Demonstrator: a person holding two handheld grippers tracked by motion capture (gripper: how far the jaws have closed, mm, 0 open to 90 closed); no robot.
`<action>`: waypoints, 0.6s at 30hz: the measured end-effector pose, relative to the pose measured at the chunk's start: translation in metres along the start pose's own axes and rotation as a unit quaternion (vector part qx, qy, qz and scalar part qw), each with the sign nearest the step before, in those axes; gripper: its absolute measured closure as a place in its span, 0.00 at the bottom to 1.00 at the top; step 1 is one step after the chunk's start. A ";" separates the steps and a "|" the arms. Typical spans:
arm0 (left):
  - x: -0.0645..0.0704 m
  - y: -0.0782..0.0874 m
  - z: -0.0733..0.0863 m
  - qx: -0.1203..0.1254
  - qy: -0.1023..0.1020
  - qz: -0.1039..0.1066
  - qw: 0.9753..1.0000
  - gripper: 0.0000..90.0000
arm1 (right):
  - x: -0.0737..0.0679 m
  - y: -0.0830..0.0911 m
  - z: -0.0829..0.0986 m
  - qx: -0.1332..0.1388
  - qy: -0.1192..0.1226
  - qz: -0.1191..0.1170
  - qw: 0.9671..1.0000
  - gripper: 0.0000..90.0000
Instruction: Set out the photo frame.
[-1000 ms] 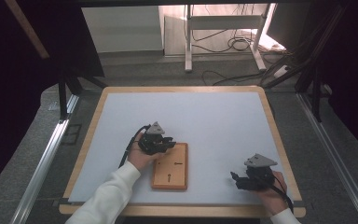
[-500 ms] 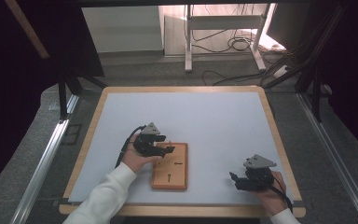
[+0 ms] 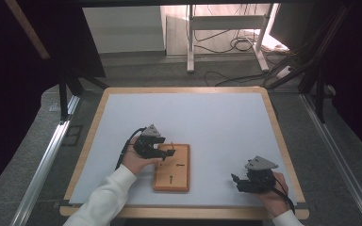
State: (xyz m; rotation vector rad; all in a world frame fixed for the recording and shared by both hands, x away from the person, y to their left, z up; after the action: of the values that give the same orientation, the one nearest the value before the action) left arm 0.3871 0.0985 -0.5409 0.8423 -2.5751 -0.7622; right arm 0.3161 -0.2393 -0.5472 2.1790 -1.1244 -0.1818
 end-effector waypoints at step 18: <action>-0.008 -0.020 -0.005 -0.002 -0.026 0.001 1.000 0.47 | -0.004 0.000 -0.003 0.008 0.007 -0.001 1.000 0.19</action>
State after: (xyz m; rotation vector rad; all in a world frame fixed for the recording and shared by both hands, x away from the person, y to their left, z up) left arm 0.4041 0.0881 -0.5493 0.8296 -2.6192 -0.7987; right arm 0.3144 -0.2346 -0.5455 2.1931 -1.1193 -0.1577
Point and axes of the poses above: each handheld gripper's, and its own axes: y roughly backward along the jaws, z roughly out of its underside, x roughly to its right, the point moved 5 cm from there along -y, roughly forward along the jaws, and after that the axes turned 4 degrees about x, right-handed, at the moved point
